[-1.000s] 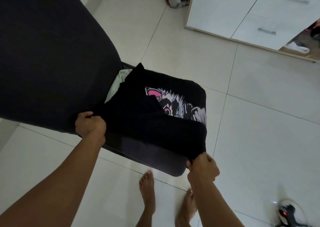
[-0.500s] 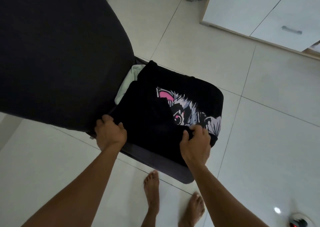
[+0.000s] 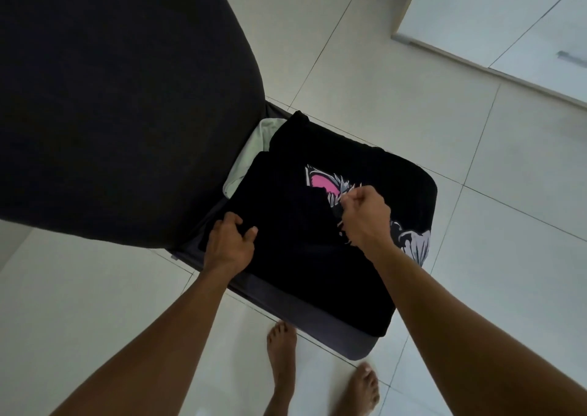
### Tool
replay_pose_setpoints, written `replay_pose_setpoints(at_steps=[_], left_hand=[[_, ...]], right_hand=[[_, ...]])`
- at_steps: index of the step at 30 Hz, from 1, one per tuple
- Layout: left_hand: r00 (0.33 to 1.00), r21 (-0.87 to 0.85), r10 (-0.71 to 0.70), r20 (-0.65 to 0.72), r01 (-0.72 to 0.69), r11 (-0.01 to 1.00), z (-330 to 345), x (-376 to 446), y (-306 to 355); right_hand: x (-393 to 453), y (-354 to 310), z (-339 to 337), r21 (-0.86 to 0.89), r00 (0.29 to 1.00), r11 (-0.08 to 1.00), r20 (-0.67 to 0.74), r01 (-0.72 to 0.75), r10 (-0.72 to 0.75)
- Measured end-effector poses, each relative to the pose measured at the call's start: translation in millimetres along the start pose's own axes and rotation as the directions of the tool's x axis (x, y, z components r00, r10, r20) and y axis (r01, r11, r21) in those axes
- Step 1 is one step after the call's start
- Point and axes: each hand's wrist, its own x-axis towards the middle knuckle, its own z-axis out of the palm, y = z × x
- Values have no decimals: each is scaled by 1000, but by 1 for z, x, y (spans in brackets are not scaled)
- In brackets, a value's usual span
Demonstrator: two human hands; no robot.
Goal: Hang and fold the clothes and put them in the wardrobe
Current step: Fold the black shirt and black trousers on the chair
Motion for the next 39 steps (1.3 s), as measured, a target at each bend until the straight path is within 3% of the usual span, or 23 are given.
replay_pose_setpoints(at_steps=[6,12,17,19,21,23,25,27,30,32,36,39], left_hand=[[991,70,107,-78,-101,992,-4,2,19],[998,24,36,-46,-35,999,2,9,23],[990,80,-24,-138,35,996,-7,1,38],[970,89,84,-229,-66,994,-10,-1,50],[923,57,275,-268,-270,961,-11,5,63],[910,80,372,-183,-363,928,-10,18,76],[943,196,329,-50,-313,929,-8,30,85],[969,240,246,-16,-235,942,-6,35,87],[978,131,196,-68,-186,974,-5,38,87],[964,64,235,-121,-229,971,-6,39,91],[947,-133,221,-231,-256,957,-14,41,105],[991,-396,91,-103,-124,910,-25,40,110]], right_hand=[[-5,1,15,-354,967,921,246,159,-72],[1,3,2,67,999,997,-2,-34,34],[3,7,-8,76,978,985,156,-155,142],[8,0,-7,-2,973,992,192,-128,126],[12,-3,-6,6,970,993,217,-117,112],[13,-2,-7,93,975,988,199,-120,99],[11,4,-11,261,981,953,152,-156,119],[8,9,-16,404,969,884,167,-238,184],[8,13,-19,436,951,854,241,-285,195],[12,12,-18,399,950,876,255,-273,180],[20,7,-17,378,976,903,155,-203,154],[18,2,-22,379,982,914,169,-148,88]])
